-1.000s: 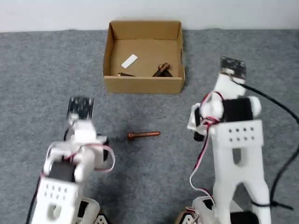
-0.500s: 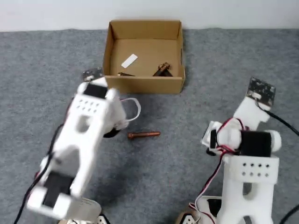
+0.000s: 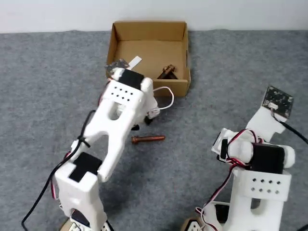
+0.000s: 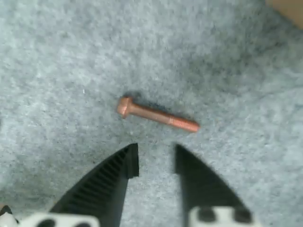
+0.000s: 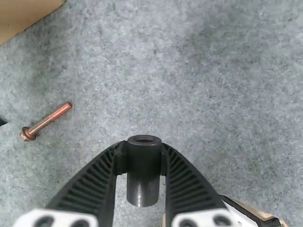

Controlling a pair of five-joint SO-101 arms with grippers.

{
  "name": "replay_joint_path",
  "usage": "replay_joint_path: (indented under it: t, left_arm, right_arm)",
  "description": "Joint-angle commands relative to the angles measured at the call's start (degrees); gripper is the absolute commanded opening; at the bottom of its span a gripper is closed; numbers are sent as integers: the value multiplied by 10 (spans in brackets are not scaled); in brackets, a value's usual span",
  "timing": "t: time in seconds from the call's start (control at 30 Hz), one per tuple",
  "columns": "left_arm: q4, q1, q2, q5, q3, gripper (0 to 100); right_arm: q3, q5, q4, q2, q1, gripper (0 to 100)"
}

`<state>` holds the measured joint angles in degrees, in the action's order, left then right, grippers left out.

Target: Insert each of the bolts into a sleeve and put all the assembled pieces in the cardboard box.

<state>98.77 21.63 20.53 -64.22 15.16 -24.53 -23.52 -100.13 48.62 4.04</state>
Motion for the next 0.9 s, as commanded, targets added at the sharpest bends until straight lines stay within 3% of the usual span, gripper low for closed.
replay_joint_path:
  t: [0.0,0.87]
  left_arm:
    - [15,14,13,-13,24,223]
    - [11,3,181,-31,39,217]
  right_arm:
    - [4,-4,11,10,17,8]
    - [4,23,47,5,21,8]
